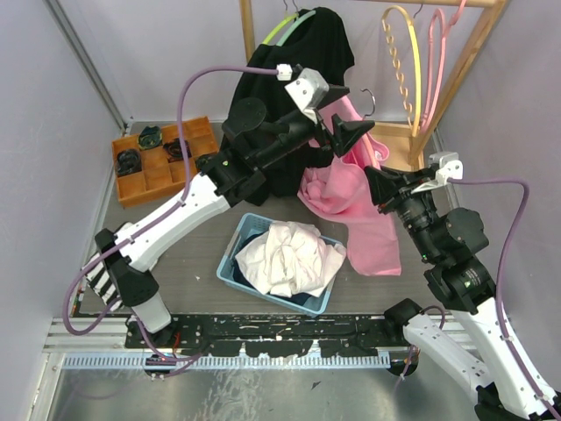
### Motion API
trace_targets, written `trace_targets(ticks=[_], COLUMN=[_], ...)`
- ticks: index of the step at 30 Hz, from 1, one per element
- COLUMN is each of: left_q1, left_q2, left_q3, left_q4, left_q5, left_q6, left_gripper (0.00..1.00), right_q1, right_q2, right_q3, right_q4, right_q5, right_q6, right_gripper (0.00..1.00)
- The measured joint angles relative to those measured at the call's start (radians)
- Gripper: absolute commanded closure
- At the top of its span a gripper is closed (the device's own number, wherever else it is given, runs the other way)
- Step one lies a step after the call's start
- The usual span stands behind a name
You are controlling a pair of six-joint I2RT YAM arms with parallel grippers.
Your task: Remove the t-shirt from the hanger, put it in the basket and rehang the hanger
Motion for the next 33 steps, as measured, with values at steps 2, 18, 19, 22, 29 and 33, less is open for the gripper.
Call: trace_targets(ticks=[2,18,19,22,29,33], left_q1=[0.0,0.0,0.0,0.0,-0.001,-0.001], left_q2=[0.03,0.108,0.108,0.108,0.108,0.108], left_q3=[0.045,0.072,0.072,0.072,0.071,0.071], left_q4=[0.003,-0.019,-0.02,-0.026,-0.042,-0.046], left_q5=[0.014,0.038,0.038,0.043,0.046,0.042], left_q6=[0.004,0.012,0.012,0.012,0.01,0.0], left_gripper=[0.23,0.64,0.68,0.74,1.0,1.0], right_q1=[0.0,0.0,0.0,0.0,0.0,0.0], right_q2=[0.0,-0.01,-0.012,-0.014,-0.013,-0.013], right_q3=[0.0,0.0,0.0,0.0,0.001,0.003], right_q4=[-0.005,-0.006,-0.006,-0.006,-0.006,-0.01], right_q5=[-0.006,-0.032,-0.034,-0.034,-0.035,-0.034], right_q6=[0.0,0.0,0.0,0.0,0.0,0.0], right_gripper=[0.99,0.99,0.99,0.99,0.99,0.65])
